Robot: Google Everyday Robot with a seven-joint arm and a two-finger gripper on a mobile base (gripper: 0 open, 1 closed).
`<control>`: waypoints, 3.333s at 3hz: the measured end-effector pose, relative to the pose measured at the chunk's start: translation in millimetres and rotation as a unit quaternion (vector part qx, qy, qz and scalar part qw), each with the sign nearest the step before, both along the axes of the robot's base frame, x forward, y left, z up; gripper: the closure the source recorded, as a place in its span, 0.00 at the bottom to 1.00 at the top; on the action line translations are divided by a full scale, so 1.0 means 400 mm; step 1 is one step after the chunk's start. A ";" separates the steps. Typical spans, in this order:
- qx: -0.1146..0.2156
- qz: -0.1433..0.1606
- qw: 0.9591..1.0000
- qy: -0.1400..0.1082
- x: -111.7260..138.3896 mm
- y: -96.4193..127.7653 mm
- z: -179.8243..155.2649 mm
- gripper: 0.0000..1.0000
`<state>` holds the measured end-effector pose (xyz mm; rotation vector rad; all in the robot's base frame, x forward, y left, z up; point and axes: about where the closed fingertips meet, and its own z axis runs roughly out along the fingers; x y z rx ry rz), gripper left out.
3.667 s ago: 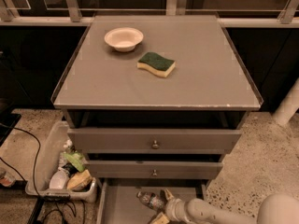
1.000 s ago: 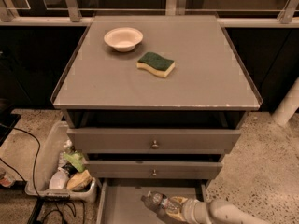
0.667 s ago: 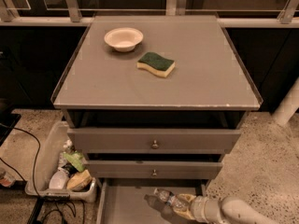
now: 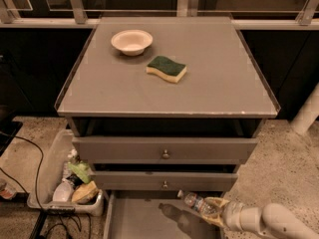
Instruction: Pick water bottle from bottom drawer and place on counter
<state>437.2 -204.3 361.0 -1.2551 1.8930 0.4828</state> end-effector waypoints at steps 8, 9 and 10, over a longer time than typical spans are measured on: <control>-0.090 0.135 0.972 -0.168 -0.173 -0.045 0.889 1.00; -0.122 0.154 0.957 -0.211 -0.198 -0.040 1.086 1.00; -0.144 0.157 0.946 -0.246 -0.168 -0.038 1.291 1.00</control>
Offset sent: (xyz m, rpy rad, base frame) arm 0.0029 -0.0424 0.1919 -0.1687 -0.1995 0.0673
